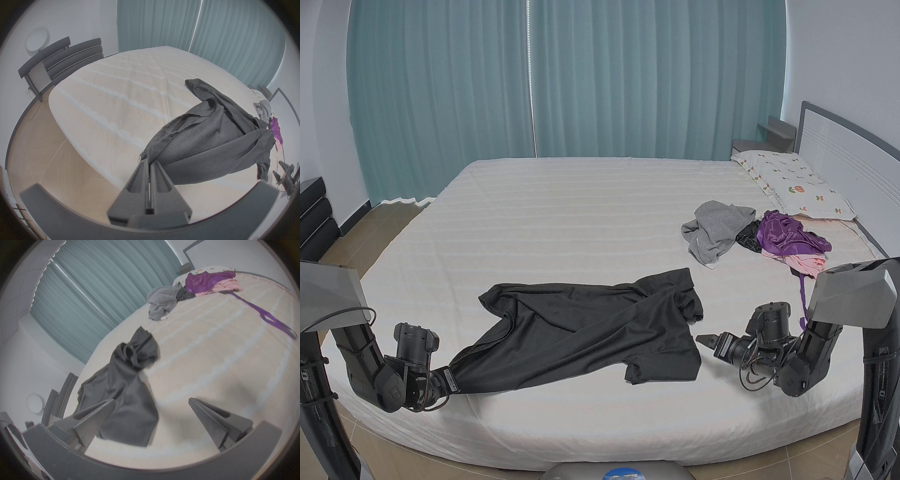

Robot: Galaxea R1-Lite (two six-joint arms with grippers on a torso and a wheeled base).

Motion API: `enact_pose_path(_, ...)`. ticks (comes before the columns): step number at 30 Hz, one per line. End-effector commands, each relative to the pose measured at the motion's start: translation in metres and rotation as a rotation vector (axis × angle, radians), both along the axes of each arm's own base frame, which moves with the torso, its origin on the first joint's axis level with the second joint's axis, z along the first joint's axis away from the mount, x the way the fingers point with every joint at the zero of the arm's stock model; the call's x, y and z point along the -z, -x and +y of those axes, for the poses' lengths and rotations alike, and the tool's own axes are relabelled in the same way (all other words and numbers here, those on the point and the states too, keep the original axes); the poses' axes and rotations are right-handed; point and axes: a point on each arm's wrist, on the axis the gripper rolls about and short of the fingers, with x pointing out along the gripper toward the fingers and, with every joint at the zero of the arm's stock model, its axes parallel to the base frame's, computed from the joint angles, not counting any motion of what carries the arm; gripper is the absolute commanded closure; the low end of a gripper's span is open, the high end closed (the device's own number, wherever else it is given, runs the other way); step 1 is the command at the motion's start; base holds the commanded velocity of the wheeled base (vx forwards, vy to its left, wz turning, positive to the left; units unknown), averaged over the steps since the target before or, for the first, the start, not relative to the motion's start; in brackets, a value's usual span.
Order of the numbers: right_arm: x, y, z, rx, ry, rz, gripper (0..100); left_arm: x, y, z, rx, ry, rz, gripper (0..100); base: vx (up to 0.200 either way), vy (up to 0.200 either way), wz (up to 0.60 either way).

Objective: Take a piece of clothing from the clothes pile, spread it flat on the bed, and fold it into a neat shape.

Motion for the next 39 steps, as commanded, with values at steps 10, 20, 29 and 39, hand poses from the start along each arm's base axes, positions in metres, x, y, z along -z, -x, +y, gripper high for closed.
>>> enact_pose_path(10, 0.029, 0.022, 0.021, -0.092, 0.023, 0.093, 0, 0.000, 0.000, 0.000, 0.001, 0.000, 0.001, 100, 0.000, 0.000, 0.00)
enact_pose_path(20, 0.034, 0.000, 0.029, -0.070, 0.044, 0.069, 0, 0.000, 0.000, 0.000, 0.001, 0.000, 0.001, 100, 0.000, 0.000, 0.00)
enact_pose_path(29, 0.031, -0.004, 0.049, -0.116, 0.045, 0.051, 0, 0.001, 0.000, 0.000, 0.000, 0.000, 0.002, 100, 0.000, 0.000, 0.00)
enact_pose_path(39, 0.029, -0.002, 0.047, -0.086, 0.099, 0.067, 100, 0.001, 0.000, 0.000, 0.001, 0.000, 0.002, 100, 0.000, 0.000, 0.00)
